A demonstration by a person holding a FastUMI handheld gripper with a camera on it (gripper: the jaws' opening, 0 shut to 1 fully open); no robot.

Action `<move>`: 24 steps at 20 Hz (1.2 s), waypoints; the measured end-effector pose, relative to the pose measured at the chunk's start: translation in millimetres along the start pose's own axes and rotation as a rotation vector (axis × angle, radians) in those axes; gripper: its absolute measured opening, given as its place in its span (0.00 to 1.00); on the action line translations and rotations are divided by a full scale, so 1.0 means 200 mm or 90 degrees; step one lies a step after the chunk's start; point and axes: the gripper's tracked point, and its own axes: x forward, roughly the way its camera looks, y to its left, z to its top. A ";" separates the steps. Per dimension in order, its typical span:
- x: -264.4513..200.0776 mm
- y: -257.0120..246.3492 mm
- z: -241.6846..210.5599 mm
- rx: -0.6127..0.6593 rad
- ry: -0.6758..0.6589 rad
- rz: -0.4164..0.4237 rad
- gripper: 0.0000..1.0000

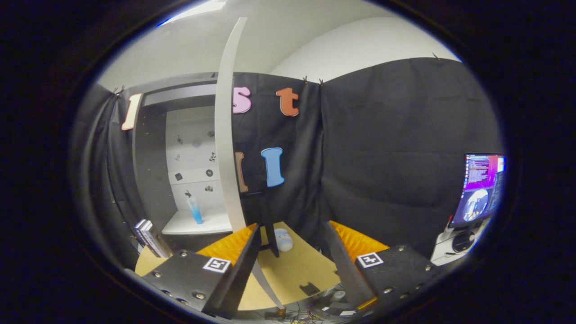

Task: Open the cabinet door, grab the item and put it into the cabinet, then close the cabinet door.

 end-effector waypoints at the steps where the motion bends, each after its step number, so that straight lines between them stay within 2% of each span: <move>1: -0.02 0.03 0.00 -0.003 -0.002 0.011 0.85; 7: -0.07 0.31 -0.03 0.004 0.009 0.109 0.84; 11: -0.06 0.48 -0.09 -0.009 0.028 0.151 0.84; 15: -0.04 0.72 -0.14 0.022 0.043 0.224 0.84; 21: 0.04 0.93 -0.22 -0.013 0.069 0.268 0.85; 24: 0.06 1.10 -0.26 0.006 0.082 0.317 0.86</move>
